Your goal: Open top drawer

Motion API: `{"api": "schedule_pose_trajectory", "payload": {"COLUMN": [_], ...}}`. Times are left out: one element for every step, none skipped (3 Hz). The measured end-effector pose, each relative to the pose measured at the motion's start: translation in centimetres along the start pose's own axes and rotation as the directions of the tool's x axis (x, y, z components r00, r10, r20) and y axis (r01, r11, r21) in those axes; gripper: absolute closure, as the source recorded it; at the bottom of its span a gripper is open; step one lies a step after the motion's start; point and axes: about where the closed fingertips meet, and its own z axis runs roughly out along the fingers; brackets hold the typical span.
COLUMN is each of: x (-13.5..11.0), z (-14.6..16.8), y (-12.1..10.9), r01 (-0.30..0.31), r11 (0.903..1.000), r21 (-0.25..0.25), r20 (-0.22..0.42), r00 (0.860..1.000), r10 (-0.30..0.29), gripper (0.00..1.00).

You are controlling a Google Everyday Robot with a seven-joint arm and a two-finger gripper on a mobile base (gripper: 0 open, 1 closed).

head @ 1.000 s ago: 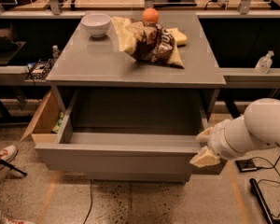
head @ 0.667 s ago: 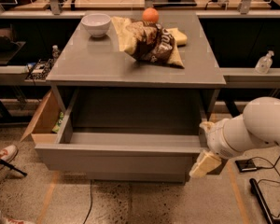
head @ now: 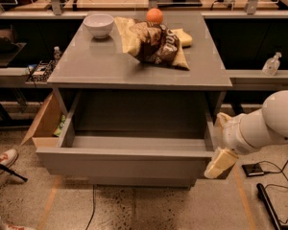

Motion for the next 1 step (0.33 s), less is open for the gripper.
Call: {"api": "schedule_pose_trajectory", "payload": {"x": [2.42], "z": [-2.03], "y": [-2.13], "r01": [-0.044], "r11": [0.9983], "r21": [0.038], "r20": [0.017], "r00": [0.999], "r10": [0.043], "gripper": [0.0]}}
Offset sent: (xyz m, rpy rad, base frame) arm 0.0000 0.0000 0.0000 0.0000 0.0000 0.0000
